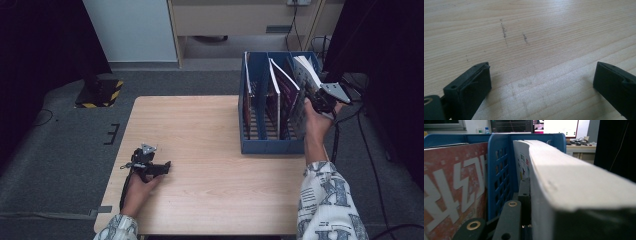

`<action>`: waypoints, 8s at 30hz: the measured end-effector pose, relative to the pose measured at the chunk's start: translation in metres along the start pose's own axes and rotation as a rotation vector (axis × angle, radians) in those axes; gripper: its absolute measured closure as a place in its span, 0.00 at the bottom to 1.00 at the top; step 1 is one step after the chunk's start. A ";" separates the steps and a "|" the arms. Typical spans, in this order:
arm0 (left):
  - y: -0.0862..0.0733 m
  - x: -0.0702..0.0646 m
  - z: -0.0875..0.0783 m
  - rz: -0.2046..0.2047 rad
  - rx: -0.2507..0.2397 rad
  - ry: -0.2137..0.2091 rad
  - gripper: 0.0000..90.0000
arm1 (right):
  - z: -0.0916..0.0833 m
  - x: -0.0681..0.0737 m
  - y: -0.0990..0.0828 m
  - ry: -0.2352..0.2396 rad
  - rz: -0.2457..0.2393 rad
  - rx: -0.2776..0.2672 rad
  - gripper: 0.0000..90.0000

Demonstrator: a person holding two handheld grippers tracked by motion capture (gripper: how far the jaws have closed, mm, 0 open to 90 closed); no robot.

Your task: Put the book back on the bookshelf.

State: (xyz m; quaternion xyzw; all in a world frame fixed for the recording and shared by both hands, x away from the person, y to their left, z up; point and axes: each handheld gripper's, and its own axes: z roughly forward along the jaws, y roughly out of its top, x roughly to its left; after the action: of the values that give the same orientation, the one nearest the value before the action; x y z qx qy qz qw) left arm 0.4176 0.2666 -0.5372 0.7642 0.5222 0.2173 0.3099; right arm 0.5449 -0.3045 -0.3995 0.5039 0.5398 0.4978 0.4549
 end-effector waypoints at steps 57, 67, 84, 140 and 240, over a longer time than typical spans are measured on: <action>0.000 0.000 0.000 0.000 0.000 0.000 0.01 | -0.035 0.010 -0.010 0.098 -0.060 0.084 0.61; 0.000 0.000 0.000 0.000 0.000 0.000 0.01 | -0.037 0.010 -0.014 0.107 -0.061 0.094 0.66; 0.000 0.000 0.000 0.001 0.000 0.000 0.01 | -0.042 0.019 -0.014 0.145 -0.044 0.110 0.38; 0.000 0.000 0.001 0.000 0.002 -0.005 0.00 | -0.094 0.043 -0.022 0.211 -0.049 0.166 0.06; 0.002 -0.002 0.002 -0.004 0.006 -0.004 0.00 | -0.142 0.184 -0.089 0.614 -0.134 0.417 0.08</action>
State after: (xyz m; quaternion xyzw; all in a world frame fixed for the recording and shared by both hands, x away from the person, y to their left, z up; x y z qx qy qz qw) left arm 0.4197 0.2639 -0.5373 0.7645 0.5237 0.2138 0.3092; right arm 0.3814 -0.1323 -0.4737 0.3765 0.7727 0.4740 0.1911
